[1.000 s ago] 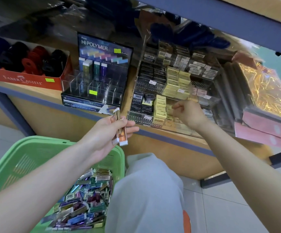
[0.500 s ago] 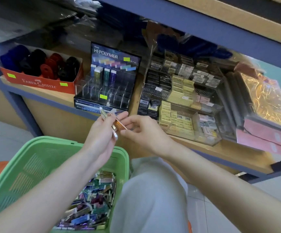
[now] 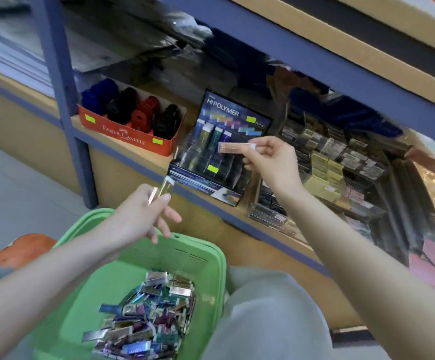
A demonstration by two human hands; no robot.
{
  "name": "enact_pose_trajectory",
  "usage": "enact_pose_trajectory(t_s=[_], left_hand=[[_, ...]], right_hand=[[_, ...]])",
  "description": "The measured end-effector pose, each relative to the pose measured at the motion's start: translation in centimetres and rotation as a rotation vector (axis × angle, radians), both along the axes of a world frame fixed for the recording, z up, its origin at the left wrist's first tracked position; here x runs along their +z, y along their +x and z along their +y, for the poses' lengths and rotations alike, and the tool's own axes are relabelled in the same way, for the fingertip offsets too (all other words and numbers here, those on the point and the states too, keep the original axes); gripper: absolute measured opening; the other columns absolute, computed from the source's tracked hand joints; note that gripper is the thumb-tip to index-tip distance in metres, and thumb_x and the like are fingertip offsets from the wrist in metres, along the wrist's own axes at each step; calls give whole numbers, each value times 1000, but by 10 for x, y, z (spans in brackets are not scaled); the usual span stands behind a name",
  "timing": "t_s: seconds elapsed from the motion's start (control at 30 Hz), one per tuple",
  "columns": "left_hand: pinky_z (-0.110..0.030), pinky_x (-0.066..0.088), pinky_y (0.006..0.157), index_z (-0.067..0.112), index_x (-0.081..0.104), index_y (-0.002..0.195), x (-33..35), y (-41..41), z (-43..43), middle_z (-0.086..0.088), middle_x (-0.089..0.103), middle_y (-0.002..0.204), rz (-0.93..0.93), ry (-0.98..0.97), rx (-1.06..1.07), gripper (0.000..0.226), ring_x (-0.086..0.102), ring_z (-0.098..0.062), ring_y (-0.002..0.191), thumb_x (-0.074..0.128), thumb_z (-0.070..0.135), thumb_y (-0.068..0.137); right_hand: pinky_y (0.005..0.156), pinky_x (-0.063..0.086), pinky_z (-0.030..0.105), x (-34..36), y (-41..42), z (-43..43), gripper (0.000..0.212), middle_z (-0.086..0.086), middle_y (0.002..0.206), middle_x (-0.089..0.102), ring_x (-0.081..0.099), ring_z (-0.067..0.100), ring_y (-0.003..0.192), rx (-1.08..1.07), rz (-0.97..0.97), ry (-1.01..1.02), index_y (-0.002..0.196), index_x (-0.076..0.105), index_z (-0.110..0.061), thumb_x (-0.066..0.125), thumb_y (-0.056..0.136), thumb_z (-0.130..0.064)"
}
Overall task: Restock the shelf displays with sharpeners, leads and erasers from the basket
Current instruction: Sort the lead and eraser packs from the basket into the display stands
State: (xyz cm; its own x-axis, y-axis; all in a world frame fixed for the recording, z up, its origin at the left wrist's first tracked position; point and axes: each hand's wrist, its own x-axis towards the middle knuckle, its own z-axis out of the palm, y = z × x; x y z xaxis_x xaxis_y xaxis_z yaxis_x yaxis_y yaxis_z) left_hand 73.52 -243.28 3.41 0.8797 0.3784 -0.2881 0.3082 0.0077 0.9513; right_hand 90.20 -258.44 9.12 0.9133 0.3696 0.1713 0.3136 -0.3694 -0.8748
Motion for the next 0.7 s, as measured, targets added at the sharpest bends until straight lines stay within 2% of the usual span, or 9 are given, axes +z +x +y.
enact_pose_trajectory(t_s=[0.13,0.23,0.33,0.4,0.53,0.63,0.7], left_hand=[[-21,39,39,9,49,90,-3,-7,25,-6,66,84,-40,53,25,16,60,-10,55,45,22,99],[-20,36,36,9,52,87,-5,-9,38,-3,64,77,-71,47,52,17,58,-8,53,48,21,98],[-20,37,36,9,53,87,-7,-7,46,-2,64,75,-92,7,77,17,57,-10,52,49,23,97],[-21,38,36,10,54,87,-7,-3,48,0,63,73,-110,-24,90,18,56,-10,52,50,24,96],[-21,40,37,10,55,89,-3,5,51,-1,63,75,-130,-64,109,17,56,-11,52,49,24,97],[-21,41,37,11,55,90,-3,11,54,-2,62,77,-136,-97,109,16,56,-11,52,49,24,97],[-21,42,38,12,55,91,-4,14,55,-2,63,77,-129,-119,105,16,56,-11,51,50,25,97]], right_hand=[[69,57,22,-6,30,40,6,1,76,65,64,10,70,-37,-127,-51,87,61,-14,62,91,-10],[79,57,36,-11,45,68,8,-5,72,61,67,22,81,-23,-229,-141,86,60,-14,59,92,-9],[84,54,44,-16,57,89,4,-8,71,57,64,22,81,29,-300,-239,87,61,-14,62,91,-12],[84,54,42,-20,63,98,5,-5,75,58,62,18,79,66,-352,-310,93,65,-9,63,90,-13],[84,52,28,-21,72,109,14,-7,79,56,55,-3,69,121,-440,-419,105,65,-5,60,92,-10],[83,54,37,-16,76,116,3,-6,72,57,63,14,74,180,-481,-479,93,63,-13,61,92,-12],[82,55,39,-15,79,119,6,-8,69,58,64,17,74,202,-493,-500,89,61,-17,61,92,-11]])
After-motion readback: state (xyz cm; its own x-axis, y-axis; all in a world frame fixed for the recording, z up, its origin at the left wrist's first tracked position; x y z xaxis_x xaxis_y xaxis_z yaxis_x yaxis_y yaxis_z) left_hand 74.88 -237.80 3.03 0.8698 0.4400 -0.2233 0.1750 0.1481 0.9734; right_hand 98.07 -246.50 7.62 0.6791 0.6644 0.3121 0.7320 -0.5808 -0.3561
